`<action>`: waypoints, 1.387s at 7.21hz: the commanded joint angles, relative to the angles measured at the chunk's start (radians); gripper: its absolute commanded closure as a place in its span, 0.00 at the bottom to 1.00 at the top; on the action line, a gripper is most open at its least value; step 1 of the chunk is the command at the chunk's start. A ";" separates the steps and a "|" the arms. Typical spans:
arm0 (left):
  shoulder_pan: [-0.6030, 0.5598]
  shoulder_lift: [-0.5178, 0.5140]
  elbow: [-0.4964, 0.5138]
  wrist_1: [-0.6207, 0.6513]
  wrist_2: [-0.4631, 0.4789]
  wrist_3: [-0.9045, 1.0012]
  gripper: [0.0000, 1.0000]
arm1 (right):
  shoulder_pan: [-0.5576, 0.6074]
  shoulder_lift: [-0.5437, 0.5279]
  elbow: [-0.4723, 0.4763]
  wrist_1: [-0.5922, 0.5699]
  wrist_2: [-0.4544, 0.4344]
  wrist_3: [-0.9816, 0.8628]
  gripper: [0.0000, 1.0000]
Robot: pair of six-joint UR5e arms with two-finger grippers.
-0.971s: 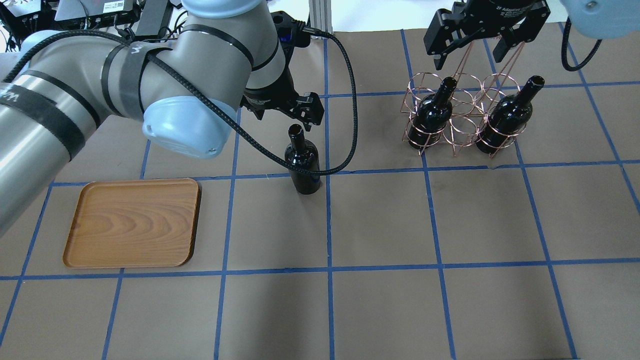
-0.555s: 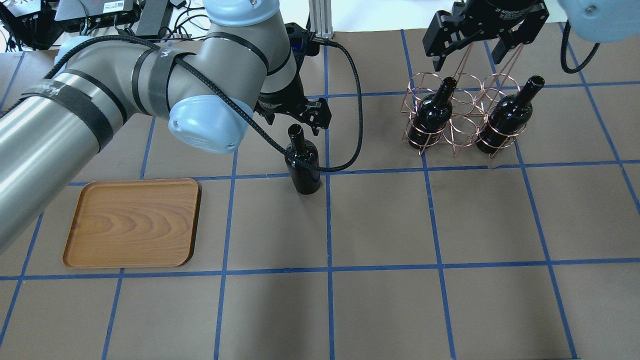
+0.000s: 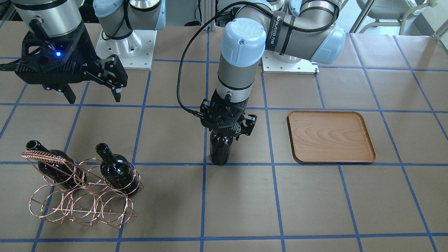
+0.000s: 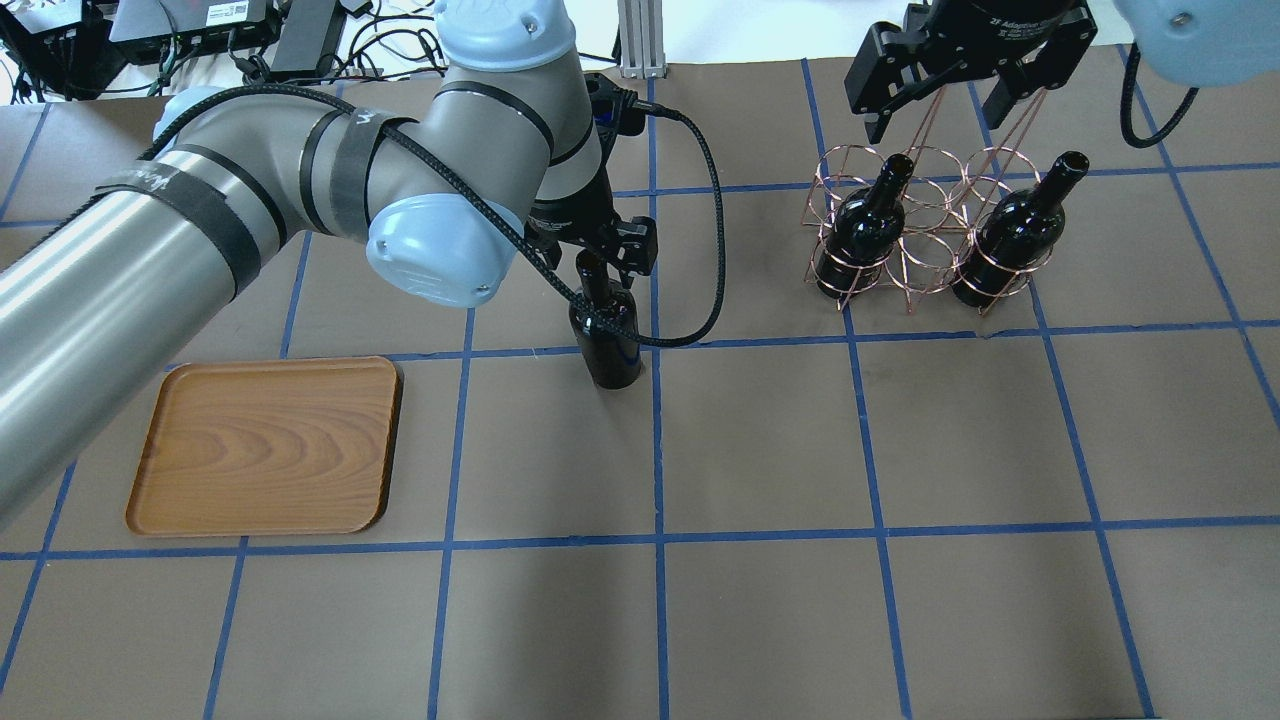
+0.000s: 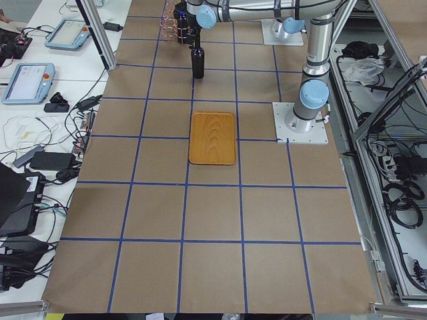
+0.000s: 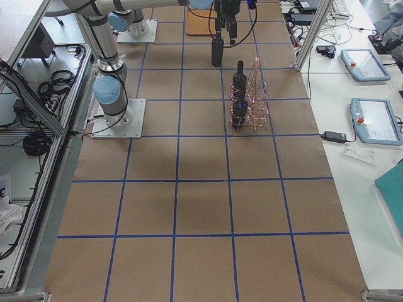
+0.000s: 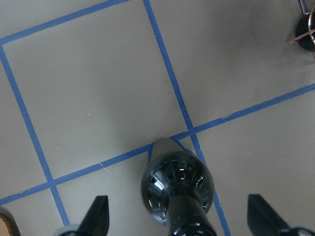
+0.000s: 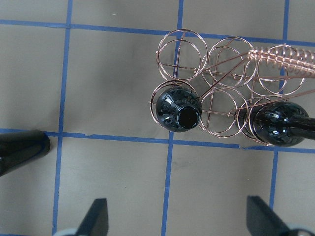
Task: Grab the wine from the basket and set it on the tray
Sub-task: 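Lower the left gripper around the bottle neck and close it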
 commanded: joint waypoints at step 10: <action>0.000 -0.006 -0.002 -0.026 -0.025 0.008 0.03 | 0.007 -0.003 0.000 0.001 0.005 0.009 0.00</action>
